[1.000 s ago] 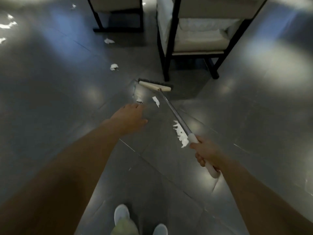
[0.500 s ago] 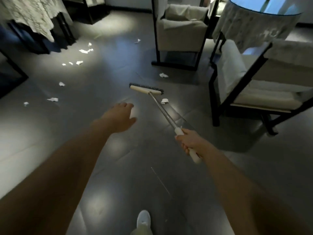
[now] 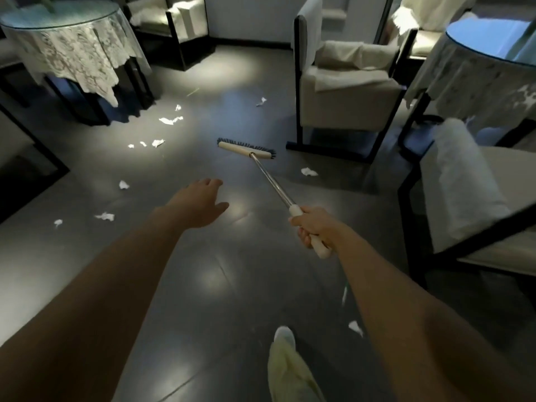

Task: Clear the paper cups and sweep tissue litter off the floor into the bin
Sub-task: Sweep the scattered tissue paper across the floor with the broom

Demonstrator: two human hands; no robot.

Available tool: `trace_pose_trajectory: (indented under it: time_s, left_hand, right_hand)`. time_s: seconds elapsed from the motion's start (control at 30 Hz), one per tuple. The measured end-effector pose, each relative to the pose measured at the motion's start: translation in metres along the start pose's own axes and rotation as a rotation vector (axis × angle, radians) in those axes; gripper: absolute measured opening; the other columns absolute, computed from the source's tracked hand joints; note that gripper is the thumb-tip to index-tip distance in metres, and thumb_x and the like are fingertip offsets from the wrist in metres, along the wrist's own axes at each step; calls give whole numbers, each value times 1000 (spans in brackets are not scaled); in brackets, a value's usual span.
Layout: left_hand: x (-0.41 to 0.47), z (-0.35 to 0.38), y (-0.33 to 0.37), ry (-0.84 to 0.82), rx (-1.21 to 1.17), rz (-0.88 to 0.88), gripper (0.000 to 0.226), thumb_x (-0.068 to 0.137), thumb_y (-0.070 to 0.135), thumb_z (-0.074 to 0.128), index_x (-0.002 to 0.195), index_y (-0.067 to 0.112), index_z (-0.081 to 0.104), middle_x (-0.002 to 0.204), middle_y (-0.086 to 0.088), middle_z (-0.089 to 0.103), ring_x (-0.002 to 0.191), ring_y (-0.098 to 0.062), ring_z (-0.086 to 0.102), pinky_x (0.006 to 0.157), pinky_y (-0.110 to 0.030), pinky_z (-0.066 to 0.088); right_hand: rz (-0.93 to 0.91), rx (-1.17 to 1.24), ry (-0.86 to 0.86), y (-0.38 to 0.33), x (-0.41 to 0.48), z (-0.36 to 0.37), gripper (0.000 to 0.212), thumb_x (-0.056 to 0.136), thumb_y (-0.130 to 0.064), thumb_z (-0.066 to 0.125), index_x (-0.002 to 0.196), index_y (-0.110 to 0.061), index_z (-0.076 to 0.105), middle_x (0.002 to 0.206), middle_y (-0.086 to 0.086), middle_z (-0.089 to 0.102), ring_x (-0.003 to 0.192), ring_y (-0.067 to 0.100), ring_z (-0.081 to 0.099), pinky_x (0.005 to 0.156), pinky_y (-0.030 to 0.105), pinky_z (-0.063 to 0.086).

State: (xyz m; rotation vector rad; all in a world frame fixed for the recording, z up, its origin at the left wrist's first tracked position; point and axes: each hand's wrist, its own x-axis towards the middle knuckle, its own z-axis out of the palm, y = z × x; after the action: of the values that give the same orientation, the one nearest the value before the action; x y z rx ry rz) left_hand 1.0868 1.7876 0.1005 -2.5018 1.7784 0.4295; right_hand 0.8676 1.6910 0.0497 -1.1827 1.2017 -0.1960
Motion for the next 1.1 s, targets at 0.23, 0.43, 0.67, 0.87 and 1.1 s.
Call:
trace_pose_trajectory:
  time_s: [0.23, 0.43, 0.67, 0.87, 1.1]
  left_hand:
    - [174, -81, -38, 58, -43, -18, 61, 95, 39, 49, 145, 11, 29, 147, -14, 37, 132, -32, 37, 108, -41, 32]
    - [317, -126, -114, 81, -44, -72, 61, 94, 37, 51, 145, 10, 30, 146, -15, 37, 132, -31, 36, 107, -37, 31]
    - [533, -201, -209, 120, -28, -48, 62, 94, 38, 51, 145, 10, 30, 146, -15, 38, 131, -31, 38, 105, -36, 32]
    - [716, -266, -223, 106, 2, 59, 62, 94, 38, 51, 145, 10, 30, 147, -14, 37, 133, -31, 37, 107, -38, 32]
    - [955, -293, -238, 64, 19, 149, 61, 95, 38, 50, 145, 11, 29, 148, -11, 36, 134, -28, 35, 107, -35, 30]
  right_hand:
    - [7, 33, -18, -164, 151, -14, 13, 98, -6, 47, 111, -8, 50, 61, 4, 38, 43, 6, 34, 32, 13, 31]
    - [-9, 78, -14, -276, 287, 6, 11, 97, -1, 47, 105, -10, 47, 62, 4, 38, 45, 7, 33, 32, 14, 32]
    - [-27, 145, 44, -424, 470, 25, 32, 97, -2, 48, 129, -3, 48, 59, 4, 37, 42, 7, 33, 31, 13, 30]
    - [-32, 203, 100, -524, 596, -4, 35, 97, -1, 48, 131, -3, 45, 62, 4, 37, 30, 3, 35, 32, 13, 30]
    - [-5, 233, 205, -628, 806, -45, 15, 96, -2, 50, 109, -9, 48, 59, 6, 41, 46, 11, 35, 32, 16, 32]
